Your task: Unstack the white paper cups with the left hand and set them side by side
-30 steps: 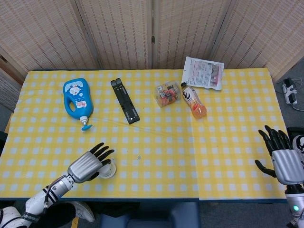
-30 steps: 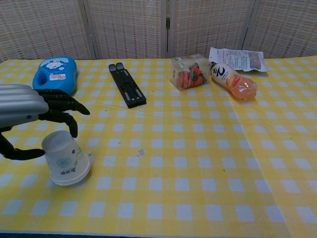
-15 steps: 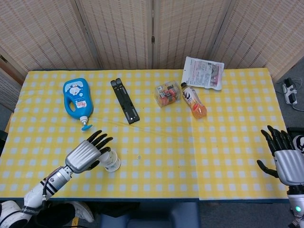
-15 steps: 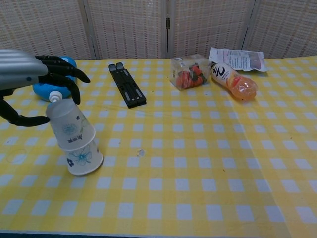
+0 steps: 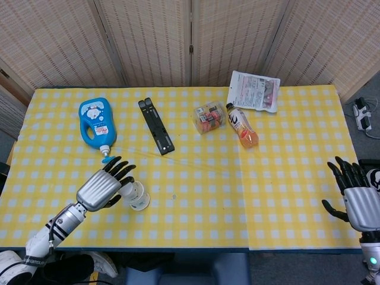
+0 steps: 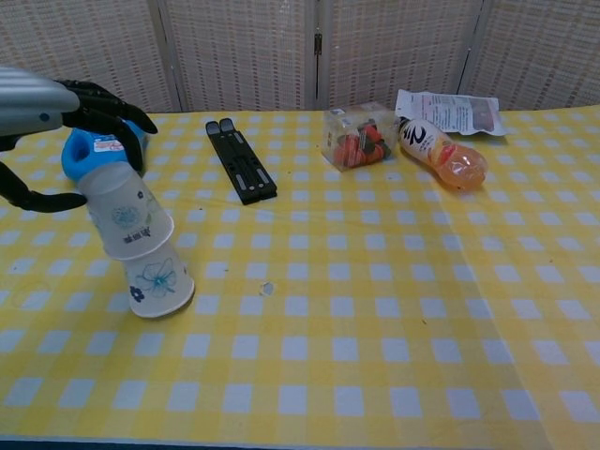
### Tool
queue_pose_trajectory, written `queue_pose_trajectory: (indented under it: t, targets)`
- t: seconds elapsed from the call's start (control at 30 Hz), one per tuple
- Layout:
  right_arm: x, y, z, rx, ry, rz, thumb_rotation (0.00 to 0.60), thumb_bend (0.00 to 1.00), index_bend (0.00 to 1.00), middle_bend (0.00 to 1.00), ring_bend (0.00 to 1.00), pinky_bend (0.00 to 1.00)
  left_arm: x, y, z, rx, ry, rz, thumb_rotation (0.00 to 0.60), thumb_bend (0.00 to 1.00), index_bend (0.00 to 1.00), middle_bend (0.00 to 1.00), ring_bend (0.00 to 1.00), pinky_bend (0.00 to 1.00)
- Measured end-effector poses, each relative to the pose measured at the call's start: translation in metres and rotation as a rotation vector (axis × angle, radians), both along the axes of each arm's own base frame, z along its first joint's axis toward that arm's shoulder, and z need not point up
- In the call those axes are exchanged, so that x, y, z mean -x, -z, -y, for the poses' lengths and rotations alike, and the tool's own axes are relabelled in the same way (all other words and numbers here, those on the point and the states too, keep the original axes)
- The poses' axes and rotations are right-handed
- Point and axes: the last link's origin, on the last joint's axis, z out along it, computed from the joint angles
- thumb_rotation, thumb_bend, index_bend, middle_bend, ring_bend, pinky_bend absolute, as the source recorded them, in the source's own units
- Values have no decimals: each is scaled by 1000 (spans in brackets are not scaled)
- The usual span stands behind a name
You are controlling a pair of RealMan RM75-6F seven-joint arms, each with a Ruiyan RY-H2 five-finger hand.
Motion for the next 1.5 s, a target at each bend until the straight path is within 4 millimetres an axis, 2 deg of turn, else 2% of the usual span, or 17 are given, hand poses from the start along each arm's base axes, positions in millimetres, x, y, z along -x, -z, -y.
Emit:
queue_pose_trajectory:
  t: [0.33, 0.73, 0.83, 1.1, 1.5]
  targets:
    - [-1, -1, -1, 3, -6, 1, 600, 285, 0, 0, 29, 0, -2, -25, 10, -63, 17, 19, 600, 528, 363, 144, 115, 10]
    - [-3, 1, 1, -5, -12, -3, 600, 285, 0, 0, 29, 0, 37, -32, 15, -102, -97, -50, 600, 528, 363, 144, 115, 7]
    - [-4, 2, 1, -11, -15, -2, 600, 284, 0, 0, 29, 0, 48, -29, 16, -110, -111, -77, 600, 529, 363, 144, 114, 5]
    - [-5, 3, 1, -15, -19, -3, 600, 284, 0, 0, 29, 0, 70, -5, 17, -78, -160, -82, 600, 529, 363, 145, 114, 7]
    - [-4, 2, -3, -11, -14, -1, 600, 284, 0, 0, 29, 0, 75, 26, 16, -40, -153, -59, 600, 529, 361, 144, 121, 6]
